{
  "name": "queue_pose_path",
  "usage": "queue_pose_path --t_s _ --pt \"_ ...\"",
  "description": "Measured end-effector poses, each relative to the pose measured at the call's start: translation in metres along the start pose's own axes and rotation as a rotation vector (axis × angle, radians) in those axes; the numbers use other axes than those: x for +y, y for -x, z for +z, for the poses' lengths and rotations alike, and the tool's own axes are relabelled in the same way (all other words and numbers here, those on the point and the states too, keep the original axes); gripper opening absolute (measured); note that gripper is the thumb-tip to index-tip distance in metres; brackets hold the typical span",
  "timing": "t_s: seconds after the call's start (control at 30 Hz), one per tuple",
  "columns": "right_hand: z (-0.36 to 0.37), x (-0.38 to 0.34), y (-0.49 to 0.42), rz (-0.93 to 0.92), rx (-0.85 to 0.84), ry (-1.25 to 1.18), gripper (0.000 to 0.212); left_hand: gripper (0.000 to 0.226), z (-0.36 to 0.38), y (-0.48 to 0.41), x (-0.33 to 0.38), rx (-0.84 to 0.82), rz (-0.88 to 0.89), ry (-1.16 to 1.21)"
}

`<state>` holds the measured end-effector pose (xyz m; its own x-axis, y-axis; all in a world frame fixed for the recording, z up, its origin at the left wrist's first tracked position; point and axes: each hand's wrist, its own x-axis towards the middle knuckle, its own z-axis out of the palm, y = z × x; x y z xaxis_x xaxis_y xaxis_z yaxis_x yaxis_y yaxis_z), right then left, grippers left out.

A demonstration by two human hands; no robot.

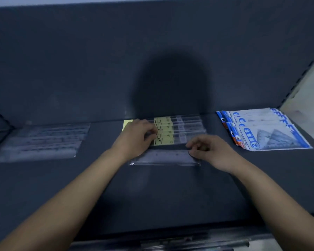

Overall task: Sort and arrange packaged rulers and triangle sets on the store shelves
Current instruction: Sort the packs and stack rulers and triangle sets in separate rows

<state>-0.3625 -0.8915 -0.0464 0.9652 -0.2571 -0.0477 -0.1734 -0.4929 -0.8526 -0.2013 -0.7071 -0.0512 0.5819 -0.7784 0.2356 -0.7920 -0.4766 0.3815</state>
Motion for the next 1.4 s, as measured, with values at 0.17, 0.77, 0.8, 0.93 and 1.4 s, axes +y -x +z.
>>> queue_pose_path --t_s 0.17,0.77,0.8,0.93,1.4 --pt "-0.002 0.011 0.004 0.060 0.045 -0.121 0.064 0.023 -0.004 0.018 -0.005 0.004 0.053 -0.043" --pt "-0.013 0.011 -0.006 0.343 0.066 -0.511 0.094 0.030 0.009 0.024 -0.023 0.036 0.058 0.009" --pt "-0.014 0.011 -0.007 0.344 0.057 -0.509 0.094 0.030 0.009 0.024 -0.023 0.048 0.058 -0.011" --pt "-0.015 0.012 -0.009 0.344 0.019 -0.484 0.098 0.034 0.010 0.024 -0.022 0.053 0.046 -0.058" --pt "-0.005 0.001 -0.005 0.120 0.133 -0.487 0.065 0.024 -0.036 0.039 -0.013 -0.158 -0.076 0.390"
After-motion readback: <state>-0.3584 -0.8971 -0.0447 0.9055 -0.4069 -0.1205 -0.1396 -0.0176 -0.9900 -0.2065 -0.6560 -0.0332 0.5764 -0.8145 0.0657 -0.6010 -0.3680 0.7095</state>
